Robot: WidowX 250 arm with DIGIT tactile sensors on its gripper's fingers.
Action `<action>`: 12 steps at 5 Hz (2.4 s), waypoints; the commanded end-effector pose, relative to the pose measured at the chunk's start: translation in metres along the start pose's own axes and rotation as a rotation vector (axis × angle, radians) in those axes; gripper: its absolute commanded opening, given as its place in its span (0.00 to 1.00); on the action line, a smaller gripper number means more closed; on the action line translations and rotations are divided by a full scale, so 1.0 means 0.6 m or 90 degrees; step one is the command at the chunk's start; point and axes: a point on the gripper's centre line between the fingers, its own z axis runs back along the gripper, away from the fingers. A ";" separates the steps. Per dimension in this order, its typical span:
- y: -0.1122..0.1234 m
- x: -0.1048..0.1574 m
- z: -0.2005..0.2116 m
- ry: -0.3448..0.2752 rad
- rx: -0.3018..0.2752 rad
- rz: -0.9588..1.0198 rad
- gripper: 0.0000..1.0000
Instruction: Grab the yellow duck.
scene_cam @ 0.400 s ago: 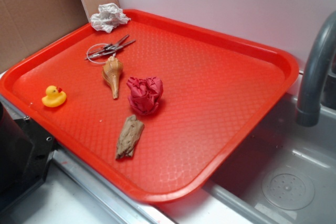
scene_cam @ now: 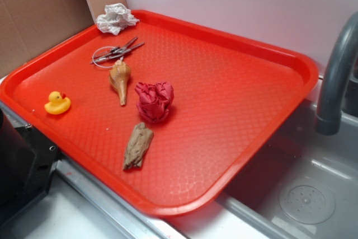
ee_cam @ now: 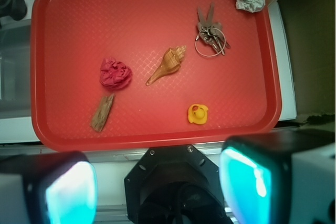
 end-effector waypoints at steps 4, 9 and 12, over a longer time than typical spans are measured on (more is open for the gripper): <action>0.153 0.019 -0.291 -0.005 0.002 -0.135 1.00; 0.099 0.038 -0.248 0.035 0.092 -0.115 0.00; 0.009 0.150 -0.088 -0.004 0.126 -0.040 0.00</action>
